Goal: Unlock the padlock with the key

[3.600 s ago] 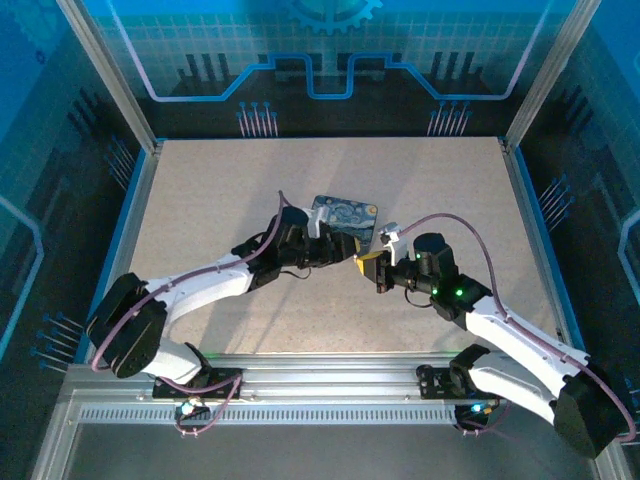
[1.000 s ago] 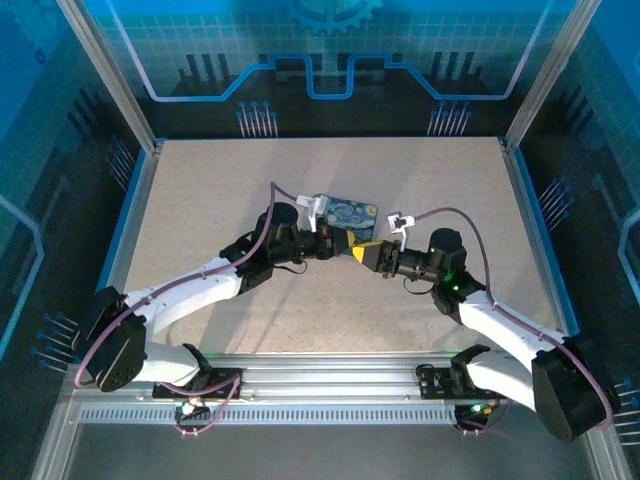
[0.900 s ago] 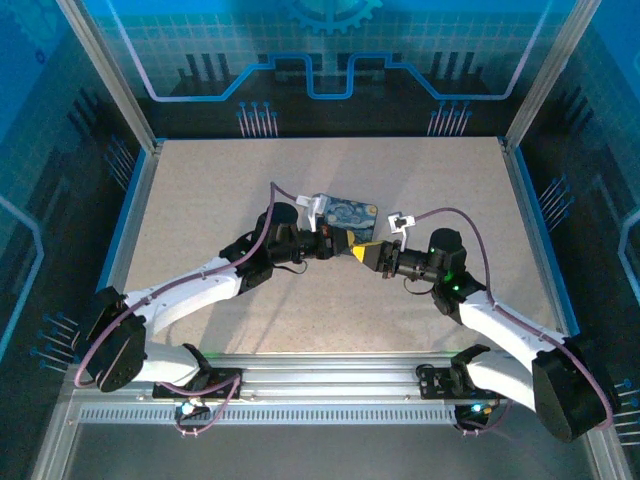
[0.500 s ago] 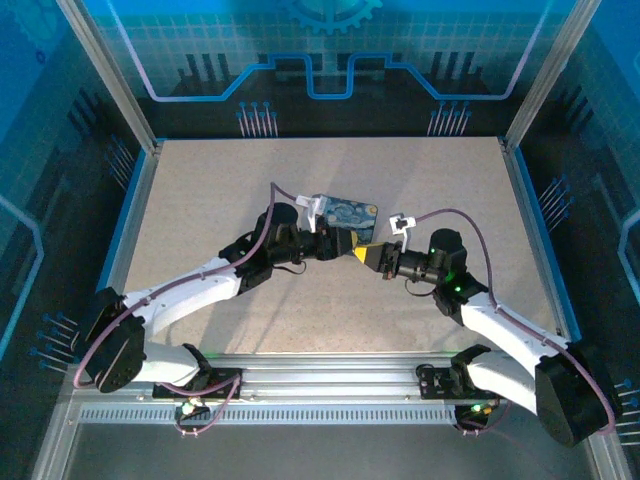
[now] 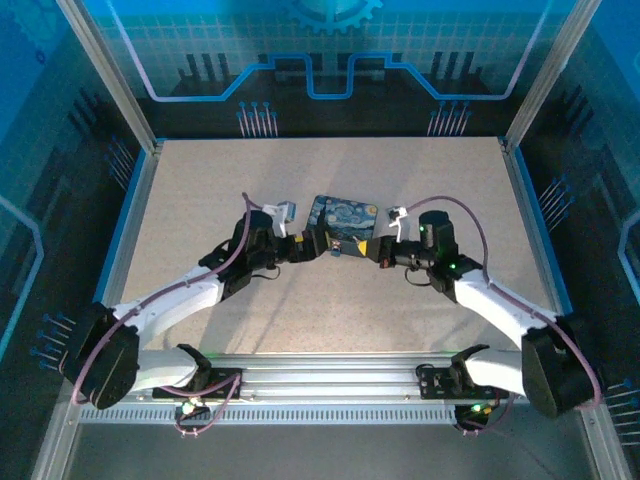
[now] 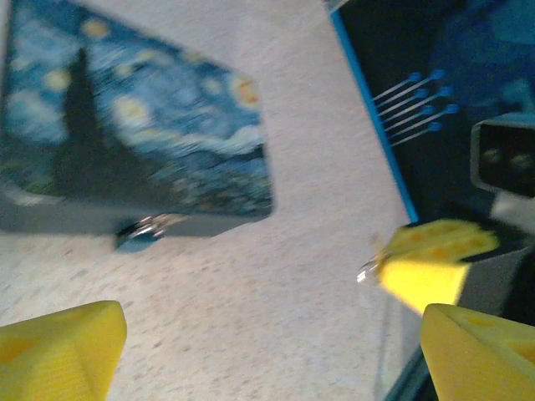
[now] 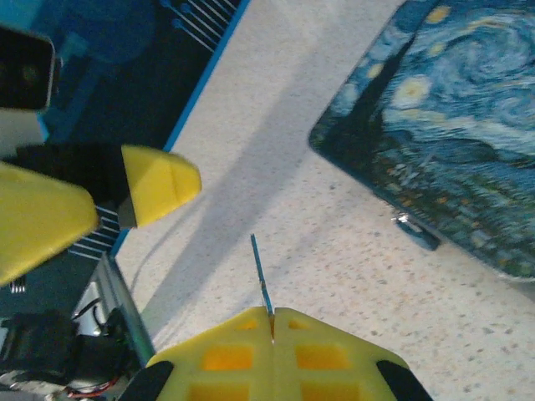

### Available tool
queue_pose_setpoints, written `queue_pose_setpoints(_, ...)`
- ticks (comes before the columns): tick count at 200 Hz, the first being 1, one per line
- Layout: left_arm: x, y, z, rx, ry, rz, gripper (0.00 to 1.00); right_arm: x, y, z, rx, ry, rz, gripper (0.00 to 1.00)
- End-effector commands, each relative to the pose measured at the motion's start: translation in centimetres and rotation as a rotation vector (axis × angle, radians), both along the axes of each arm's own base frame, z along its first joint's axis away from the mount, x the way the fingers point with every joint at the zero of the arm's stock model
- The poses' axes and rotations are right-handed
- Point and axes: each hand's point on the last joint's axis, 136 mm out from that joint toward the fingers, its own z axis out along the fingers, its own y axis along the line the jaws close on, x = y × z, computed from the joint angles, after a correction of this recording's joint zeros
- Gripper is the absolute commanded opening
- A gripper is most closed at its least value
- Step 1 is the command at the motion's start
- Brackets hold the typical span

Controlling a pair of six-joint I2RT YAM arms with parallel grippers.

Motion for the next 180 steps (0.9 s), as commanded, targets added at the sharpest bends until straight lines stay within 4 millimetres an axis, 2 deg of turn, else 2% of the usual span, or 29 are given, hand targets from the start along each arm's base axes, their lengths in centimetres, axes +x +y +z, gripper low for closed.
queue_pose_setpoints(1,0.7,0.5,-2.1,-0.02,0.031,0.03,0.92,2.3,-0.3,-0.4,-0.027,0.015,-0.02,0.0)
queue_pose_setpoints(59,1.3,-0.1,-5.1,-0.004,0.071,0.013,0.91,8.2,-0.6,-2.5,-0.054,0.059,-0.075,0.0)
queue_pose_setpoints(80,1.5,-0.1,-6.0,0.018,0.077,0.016,0.91,9.4,-0.8,-4.2,-0.064,0.092,-0.084,0.0)
queue_pose_setpoints(82,1.6,-0.1,-6.1,0.019,0.077,0.016,0.91,10.0,-0.7,-3.6,-0.058,0.077,-0.084,0.0)
queue_pose_setpoints(86,1.6,-0.2,-6.1,0.019,0.076,0.013,0.91,10.4,-0.5,-3.5,-0.058,0.071,-0.081,0.0)
queue_pose_setpoints(103,1.9,-0.3,-6.7,0.023,0.084,0.011,0.9,11.3,-0.4,-4.4,-0.071,0.097,-0.073,0.0)
queue_pose_setpoints(132,2.2,-0.6,-7.2,0.028,0.086,0.009,0.9,11.7,-0.3,-6.0,-0.097,0.137,-0.064,0.0)
queue_pose_setpoints(180,2.7,-0.4,-7.8,0.074,0.052,0.0,0.9,9.7,-0.6,-9.2,-0.113,0.219,-0.055,0.0)
